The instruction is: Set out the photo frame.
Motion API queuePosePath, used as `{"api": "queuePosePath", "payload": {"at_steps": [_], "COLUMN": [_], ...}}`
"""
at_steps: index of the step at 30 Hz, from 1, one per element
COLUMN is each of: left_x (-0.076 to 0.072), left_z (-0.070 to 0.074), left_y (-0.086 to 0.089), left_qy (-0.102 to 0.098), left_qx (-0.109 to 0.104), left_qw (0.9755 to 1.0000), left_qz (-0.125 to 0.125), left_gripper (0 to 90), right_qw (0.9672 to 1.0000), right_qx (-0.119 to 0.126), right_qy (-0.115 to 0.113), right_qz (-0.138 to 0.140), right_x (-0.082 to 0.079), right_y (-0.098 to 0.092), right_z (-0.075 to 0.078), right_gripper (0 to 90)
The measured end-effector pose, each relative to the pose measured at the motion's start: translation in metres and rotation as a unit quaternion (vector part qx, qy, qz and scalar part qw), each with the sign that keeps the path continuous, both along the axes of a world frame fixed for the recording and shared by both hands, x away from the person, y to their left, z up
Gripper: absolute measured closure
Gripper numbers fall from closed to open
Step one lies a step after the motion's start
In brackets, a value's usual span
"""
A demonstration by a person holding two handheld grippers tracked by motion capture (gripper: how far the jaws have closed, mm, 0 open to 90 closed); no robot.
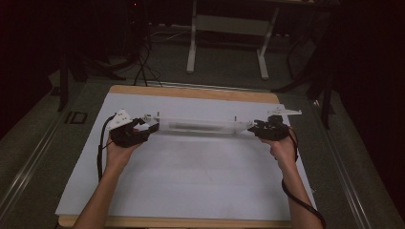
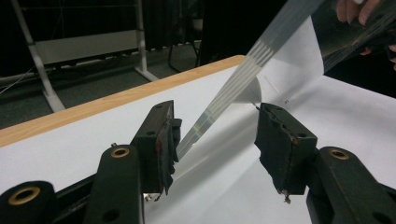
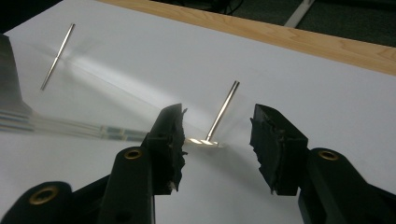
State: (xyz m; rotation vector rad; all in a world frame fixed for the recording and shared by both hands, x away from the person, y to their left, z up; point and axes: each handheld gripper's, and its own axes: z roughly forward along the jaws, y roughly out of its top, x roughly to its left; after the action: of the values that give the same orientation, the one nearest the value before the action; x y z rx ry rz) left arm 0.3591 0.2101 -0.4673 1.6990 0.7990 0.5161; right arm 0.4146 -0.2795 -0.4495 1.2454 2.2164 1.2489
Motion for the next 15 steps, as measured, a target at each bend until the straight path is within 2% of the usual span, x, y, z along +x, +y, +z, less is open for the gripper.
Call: {"api": "queuePosePath", "payload": {"at_steps": [7, 15], "left_x": [0.0056, 0.0095], "left_z": [0.0008, 0.0027], "left_y": [0.001, 0.0014], "left_qy": [0.0, 0.004], "left_qx": [-0.012, -0.013], "left_qw": [0.9999, 0.9999], "left_qz": [0.002, 0.003], "left_gripper": [48.9, 49.2], "right_qw": [1.0, 0.9999], "right_qx": [0.001, -0.005], "right_qy": [-0.006, -0.006], "right_qz": [0.004, 0.012], "right_x": [-0.0033, -0.0095], "right_y": [0.0, -0.0007], "right_z": [0.001, 0.0004], "right_gripper": [53.9, 56.1]}}
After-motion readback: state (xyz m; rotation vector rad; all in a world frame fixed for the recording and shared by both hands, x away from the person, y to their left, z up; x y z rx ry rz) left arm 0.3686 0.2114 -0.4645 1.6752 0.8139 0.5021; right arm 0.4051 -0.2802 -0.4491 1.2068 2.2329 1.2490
